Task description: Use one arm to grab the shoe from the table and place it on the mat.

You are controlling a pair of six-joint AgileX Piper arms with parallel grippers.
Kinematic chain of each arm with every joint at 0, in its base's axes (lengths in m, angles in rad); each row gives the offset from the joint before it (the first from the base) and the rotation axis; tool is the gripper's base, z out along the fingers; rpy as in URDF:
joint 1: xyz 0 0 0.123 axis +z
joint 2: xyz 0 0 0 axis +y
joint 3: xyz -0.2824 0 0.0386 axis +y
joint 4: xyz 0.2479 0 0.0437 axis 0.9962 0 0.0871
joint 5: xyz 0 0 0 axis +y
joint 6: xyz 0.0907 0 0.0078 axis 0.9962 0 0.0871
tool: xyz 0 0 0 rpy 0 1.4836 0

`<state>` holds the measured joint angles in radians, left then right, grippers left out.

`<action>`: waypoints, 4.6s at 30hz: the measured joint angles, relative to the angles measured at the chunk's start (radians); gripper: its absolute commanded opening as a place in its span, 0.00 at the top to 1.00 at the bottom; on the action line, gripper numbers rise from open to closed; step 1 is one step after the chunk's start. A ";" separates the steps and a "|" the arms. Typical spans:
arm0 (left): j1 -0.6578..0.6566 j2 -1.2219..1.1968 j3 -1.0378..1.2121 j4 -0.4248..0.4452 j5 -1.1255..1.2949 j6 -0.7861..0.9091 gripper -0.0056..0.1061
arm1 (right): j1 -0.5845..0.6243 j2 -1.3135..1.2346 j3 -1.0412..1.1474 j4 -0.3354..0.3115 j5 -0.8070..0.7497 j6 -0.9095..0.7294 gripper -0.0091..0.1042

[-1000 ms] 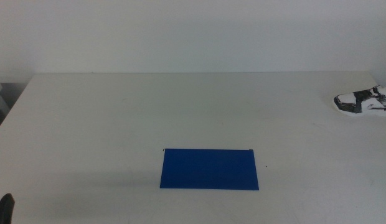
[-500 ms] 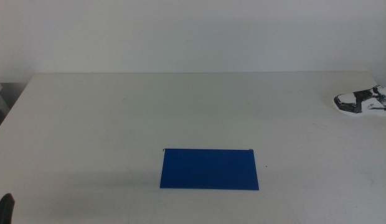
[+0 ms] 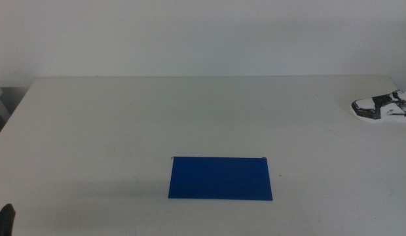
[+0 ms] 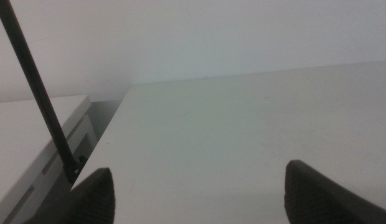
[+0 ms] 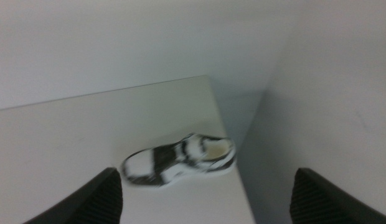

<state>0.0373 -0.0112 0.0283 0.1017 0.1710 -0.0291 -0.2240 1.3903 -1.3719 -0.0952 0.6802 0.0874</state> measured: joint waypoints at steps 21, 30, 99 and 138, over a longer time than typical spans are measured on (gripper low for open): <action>0.000 0.000 0.000 0.000 0.000 0.000 0.11 | -0.088 0.518 -0.389 0.003 0.041 -0.379 0.11; 0.000 0.000 0.000 0.000 0.000 0.000 0.11 | -0.091 0.625 -0.546 0.095 0.185 -0.651 0.11; 0.000 0.000 0.000 0.000 0.000 0.000 0.11 | -0.090 0.866 -0.554 0.244 0.236 -1.773 0.21; 0.000 0.000 0.000 0.000 0.000 0.000 0.11 | -0.080 0.898 -0.557 0.232 0.236 -1.683 0.93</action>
<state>0.0373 -0.0112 0.0283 0.1017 0.1710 -0.0291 -0.3038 2.2884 -1.9284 0.1371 0.9162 -1.5960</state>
